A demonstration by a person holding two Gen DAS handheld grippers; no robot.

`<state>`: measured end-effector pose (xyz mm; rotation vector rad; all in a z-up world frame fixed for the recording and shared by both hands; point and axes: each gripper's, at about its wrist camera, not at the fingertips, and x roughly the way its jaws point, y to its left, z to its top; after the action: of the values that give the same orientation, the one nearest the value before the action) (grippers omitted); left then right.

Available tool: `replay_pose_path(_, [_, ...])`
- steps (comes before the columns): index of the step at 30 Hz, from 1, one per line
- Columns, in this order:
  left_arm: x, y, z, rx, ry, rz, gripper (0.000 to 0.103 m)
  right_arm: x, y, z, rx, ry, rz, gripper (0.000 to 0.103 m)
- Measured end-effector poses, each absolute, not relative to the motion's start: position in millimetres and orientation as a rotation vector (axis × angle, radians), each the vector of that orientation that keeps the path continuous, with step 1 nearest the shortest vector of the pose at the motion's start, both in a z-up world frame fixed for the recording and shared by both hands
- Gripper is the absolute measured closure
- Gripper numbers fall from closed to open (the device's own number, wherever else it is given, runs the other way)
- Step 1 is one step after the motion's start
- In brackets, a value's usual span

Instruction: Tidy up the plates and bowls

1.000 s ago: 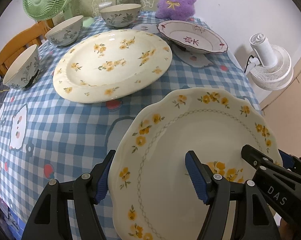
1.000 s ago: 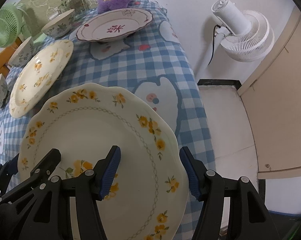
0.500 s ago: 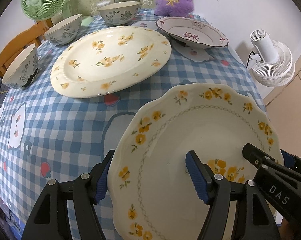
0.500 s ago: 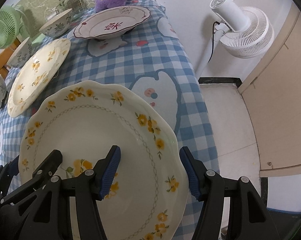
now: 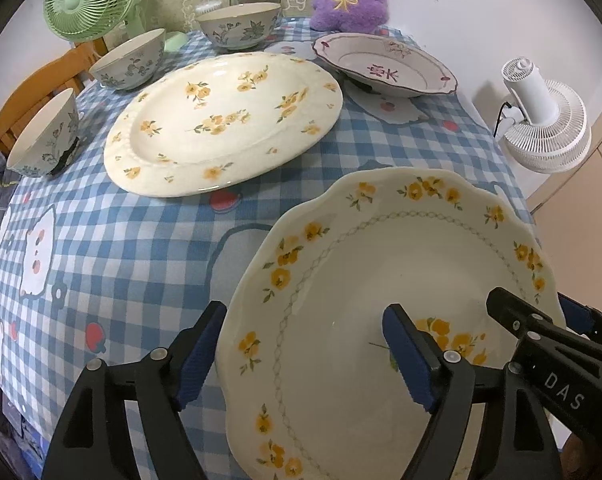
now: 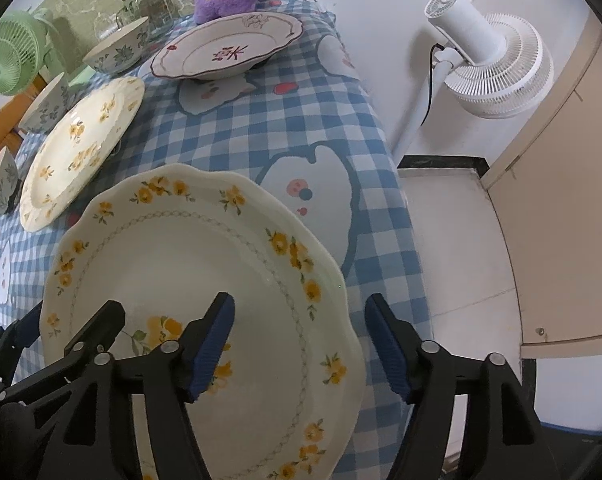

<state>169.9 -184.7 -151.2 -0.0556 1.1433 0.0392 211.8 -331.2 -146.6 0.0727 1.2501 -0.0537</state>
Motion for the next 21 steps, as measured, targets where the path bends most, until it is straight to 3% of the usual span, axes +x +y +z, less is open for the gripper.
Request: replay_pose_path(21, [156.1, -185.0, -96.4, -0.028, 1.069, 0.09, 0.022, 201.0, -326.0, -79.3, 0.06, 1.109, 0.018, 0.025])
